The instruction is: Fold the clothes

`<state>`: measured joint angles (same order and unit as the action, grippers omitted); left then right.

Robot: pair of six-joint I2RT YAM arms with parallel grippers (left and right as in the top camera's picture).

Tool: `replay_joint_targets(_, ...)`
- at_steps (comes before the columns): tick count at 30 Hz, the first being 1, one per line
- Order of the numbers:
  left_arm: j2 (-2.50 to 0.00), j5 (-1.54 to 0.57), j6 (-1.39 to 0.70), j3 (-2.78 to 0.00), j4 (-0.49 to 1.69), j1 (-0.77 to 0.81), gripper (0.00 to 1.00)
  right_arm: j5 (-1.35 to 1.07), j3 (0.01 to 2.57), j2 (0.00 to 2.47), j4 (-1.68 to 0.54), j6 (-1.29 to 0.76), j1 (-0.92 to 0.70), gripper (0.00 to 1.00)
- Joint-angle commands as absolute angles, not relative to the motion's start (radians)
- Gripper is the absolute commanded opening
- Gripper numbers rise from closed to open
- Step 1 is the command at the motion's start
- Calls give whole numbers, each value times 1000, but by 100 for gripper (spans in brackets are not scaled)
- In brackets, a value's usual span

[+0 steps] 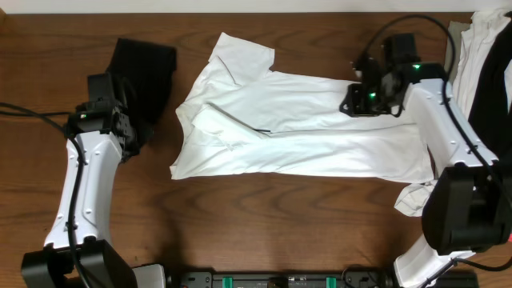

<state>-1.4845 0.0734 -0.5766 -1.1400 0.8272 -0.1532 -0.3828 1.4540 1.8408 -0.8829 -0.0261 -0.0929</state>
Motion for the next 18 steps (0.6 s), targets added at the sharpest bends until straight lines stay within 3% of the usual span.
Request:
replay_joint_targets(1,-1485,60,-582,-1143,820,-159,27,-434,1473,1842,-862,43,-165,15)
replay_joint_targets(5,-1485,61,-582,-1143,820,-159,44,-421,1473,1844,-798,91,-294,12)
replay_joint_targets(8,-1485,61,-582,-1143,822,-159,63,-341,1473,1844,-741,129,-410,12)
replay_joint_targets(9,-1485,61,-582,-1143,825,-159,75,-299,1473,1844,-719,138,-454,11)
replay_joint_targets(11,-1485,61,-582,-1143,832,-159,86,-236,1473,1845,-677,152,-531,10)
replay_joint_targets(12,-1485,61,-582,-1143,833,-159,99,-215,1473,1846,-652,163,-571,9)
replay_joint_targets(15,-1485,61,-582,-1143,831,-159,98,-167,1472,1856,-583,200,-673,6)
replay_joint_targets(18,-1485,61,-582,-1143,832,-159,98,-81,1472,1887,-515,223,-758,15)
